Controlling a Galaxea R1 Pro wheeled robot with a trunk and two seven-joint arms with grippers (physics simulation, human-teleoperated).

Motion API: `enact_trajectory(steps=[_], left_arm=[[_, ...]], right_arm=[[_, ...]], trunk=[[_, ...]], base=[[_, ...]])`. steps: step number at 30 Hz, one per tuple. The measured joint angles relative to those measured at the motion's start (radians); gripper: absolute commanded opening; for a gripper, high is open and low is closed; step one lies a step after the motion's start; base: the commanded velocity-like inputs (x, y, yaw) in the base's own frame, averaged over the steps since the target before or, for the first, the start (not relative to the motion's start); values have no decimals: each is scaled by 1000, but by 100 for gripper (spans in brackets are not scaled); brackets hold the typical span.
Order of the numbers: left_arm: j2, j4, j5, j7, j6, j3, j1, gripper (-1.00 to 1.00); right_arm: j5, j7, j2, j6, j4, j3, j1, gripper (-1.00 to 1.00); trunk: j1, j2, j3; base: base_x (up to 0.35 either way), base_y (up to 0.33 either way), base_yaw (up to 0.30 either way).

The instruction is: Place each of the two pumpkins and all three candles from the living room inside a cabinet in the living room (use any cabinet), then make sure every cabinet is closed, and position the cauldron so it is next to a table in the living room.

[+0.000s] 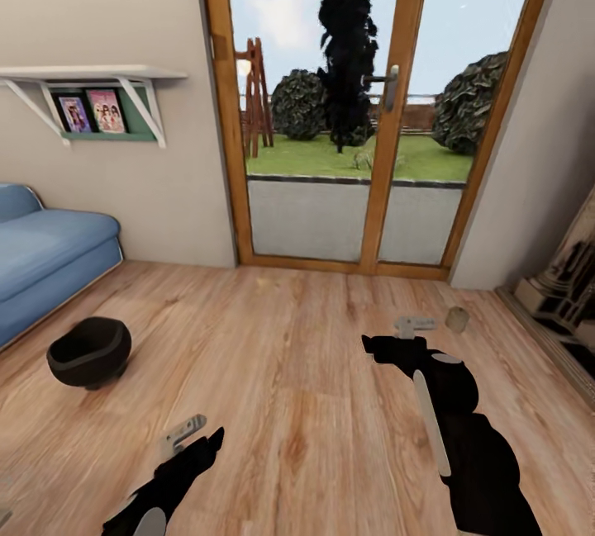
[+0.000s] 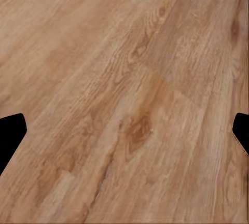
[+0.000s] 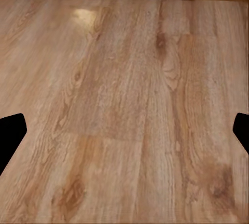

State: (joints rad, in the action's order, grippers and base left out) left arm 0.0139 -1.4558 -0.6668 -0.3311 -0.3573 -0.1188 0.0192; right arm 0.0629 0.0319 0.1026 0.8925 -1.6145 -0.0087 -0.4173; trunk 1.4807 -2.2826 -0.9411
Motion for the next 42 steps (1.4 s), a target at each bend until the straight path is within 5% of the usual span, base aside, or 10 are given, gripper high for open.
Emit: enact_trajectory(steps=[8, 21, 40, 42], left_arm=[[-1, 2, 0, 6, 4, -5, -1, 100], [-2, 35, -2, 5, 3, 5, -1, 100], [9, 61, -50, -4, -7, 11, 0, 100], [11, 69, -51, -6, -7, 11, 1, 100]], right_arm=[[1, -1, -1, 61, -1, 2, -11, 100], [1, -1, 4, 59, -1, 2, -10, 100], [11, -7, -3, 66, 60, -7, -42, 100], [12, -34, -4, 67, 225, -39, -148, 100]], trunk=[[0, 0, 0], [0, 0, 6], [0, 0, 11], [0, 0, 11]], base=[[343, 3, -298], [344, 0, -275], [344, 0, -30], [344, 0, -3]])
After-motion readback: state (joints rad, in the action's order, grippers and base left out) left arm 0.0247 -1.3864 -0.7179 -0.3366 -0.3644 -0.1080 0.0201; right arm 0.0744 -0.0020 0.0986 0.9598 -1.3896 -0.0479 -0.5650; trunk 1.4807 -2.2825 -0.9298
